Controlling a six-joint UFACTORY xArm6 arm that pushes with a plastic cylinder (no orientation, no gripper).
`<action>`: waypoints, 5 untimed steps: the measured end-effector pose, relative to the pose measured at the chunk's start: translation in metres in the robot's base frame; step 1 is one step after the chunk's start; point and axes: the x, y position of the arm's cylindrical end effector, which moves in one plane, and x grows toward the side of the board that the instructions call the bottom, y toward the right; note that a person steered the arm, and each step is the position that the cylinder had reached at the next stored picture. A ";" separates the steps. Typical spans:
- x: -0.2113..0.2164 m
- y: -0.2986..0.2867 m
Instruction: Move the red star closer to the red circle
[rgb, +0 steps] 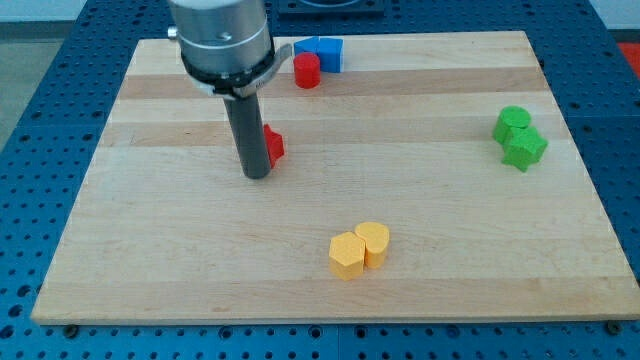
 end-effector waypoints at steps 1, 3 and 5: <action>-0.029 0.000; -0.075 0.006; -0.093 0.029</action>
